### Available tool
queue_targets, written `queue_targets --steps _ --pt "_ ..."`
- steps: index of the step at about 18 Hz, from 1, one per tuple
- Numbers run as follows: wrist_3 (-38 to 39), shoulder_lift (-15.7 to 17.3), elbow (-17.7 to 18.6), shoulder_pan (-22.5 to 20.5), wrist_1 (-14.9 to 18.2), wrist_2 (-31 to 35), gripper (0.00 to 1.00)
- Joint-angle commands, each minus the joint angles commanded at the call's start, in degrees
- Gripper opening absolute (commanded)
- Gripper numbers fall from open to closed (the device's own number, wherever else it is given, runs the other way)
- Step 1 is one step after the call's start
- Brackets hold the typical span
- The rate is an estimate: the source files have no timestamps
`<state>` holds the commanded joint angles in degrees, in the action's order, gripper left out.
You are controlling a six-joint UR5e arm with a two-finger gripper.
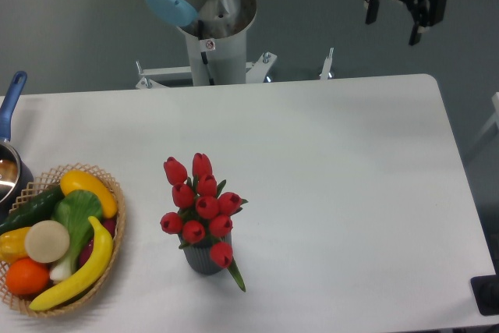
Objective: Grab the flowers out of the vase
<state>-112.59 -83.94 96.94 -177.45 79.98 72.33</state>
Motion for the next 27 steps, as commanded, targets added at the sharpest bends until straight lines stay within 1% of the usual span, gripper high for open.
queue_targets --steps 4,6,7,10,13,15,16,17,19,20,22,23,25,27 --pt "0.0 -0.1 -0.3 0.1 0.0 -0.4 1.00" --pt "0.6 -0.3 0.0 -0.1 0.1 -4.4 1.00" --pt "2.1 -0.3 0.2 -0.3 0.1 -5.5 1.00" --pt "8.4 0.0 0.6 0.0 0.0 -5.7 1.00" --pt "10.4 0.0 1.0 0.2 0.0 -6.1 1.00" --pt "12.9 0.4 2.8 0.1 -0.3 -9.6 1.00" --pt "14.2 1.0 3.9 0.1 -1.2 -11.3 1.00" --pt "14.9 1.4 5.1 0.1 -2.9 -12.1 1.00" --pt "15.9 1.6 6.3 0.2 -6.1 -12.3 1.00" --pt "17.3 1.4 6.4 0.3 -6.6 -12.4 1.00" --pt "22.5 1.1 6.4 1.1 -7.0 -12.5 1.00" --pt "24.4 1.0 6.4 1.7 -8.1 -12.5 1.00" --pt "25.9 0.4 6.5 2.7 -9.7 -12.7 1.00" --pt "28.5 -0.2 6.4 3.9 -9.9 -12.7 1.00"
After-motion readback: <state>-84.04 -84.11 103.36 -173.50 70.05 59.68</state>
